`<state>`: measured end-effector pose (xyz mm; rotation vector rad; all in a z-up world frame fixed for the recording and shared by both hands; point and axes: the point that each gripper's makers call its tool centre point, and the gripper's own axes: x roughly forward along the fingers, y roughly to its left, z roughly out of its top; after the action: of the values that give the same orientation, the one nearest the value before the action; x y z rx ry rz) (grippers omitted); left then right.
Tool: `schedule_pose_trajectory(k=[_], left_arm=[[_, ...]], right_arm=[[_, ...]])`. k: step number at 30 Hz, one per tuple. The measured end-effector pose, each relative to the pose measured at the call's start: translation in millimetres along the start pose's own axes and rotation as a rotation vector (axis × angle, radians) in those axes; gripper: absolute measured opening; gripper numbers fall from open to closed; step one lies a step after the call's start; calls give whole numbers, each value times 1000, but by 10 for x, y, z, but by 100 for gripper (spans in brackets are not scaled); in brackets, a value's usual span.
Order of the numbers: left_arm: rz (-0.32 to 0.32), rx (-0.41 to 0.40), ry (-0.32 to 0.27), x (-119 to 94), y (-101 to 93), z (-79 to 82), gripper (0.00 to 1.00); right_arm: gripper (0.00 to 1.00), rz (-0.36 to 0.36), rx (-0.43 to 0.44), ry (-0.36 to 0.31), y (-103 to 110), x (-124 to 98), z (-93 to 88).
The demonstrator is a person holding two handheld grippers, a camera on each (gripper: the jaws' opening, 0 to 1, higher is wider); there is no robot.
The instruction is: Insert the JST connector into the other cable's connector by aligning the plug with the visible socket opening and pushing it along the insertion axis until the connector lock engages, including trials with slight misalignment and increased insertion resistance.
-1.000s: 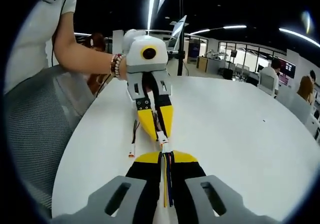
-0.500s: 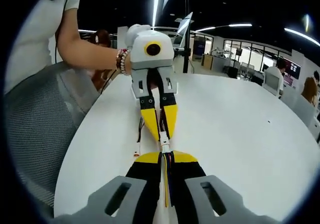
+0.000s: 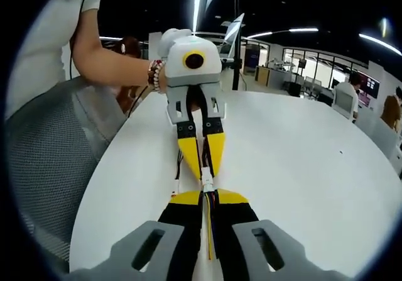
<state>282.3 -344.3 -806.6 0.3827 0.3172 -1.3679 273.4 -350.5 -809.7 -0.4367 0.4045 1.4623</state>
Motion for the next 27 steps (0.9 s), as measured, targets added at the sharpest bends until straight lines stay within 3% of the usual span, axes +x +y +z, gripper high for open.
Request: schedule_pose_trajectory(k=[15, 27], left_arm=[[15, -15, -20, 19, 28, 42, 0], [103, -56, -25, 67, 191, 53, 0]], right_arm=[[3, -19, 25, -21, -38, -24, 30], [4, -116, 37, -55, -222, -42, 26]])
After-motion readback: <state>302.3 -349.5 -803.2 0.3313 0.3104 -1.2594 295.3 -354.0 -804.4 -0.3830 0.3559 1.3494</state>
